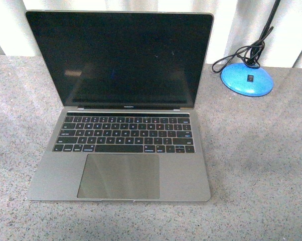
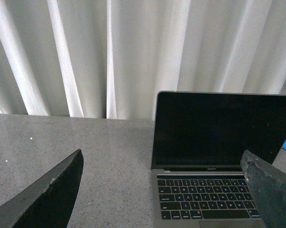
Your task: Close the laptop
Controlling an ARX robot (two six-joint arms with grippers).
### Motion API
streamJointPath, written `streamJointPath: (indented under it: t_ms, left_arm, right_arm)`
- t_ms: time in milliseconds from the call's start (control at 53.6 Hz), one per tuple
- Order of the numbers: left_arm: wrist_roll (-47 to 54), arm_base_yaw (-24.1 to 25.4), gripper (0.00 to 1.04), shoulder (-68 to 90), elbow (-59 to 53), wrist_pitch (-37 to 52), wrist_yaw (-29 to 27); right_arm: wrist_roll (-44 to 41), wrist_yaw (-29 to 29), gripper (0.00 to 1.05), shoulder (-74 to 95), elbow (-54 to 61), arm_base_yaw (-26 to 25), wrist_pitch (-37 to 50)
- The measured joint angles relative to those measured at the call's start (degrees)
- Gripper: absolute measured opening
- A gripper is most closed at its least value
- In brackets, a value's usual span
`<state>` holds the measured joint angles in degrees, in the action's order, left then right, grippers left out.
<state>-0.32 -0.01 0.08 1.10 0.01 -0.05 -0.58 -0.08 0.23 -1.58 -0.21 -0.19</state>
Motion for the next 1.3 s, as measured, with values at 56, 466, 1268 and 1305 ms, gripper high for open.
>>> streamJointPath:
  t_ms: [56,466,1268,1305]
  left_arm:
    - [0.0,0.0,0.98,0.0,0.0,0.0,0.0]
    - [0.0,0.0,0.98,0.0,0.0,0.0,0.0]
    - [0.0,0.0,0.98,0.0,0.0,0.0,0.0]
    - [0.0,0.0,0.98,0.0,0.0,0.0,0.0]
  right_arm:
    - [0.0,0.0,0.95,0.0,0.0,0.0,0.0]
    - [0.0,0.0,0.95,0.0,0.0,0.0,0.0]
    - [0.0,0.0,0.95,0.0,0.0,0.0,0.0]
    - [0.0,0.0,0.95,0.0,0.0,0.0,0.0]
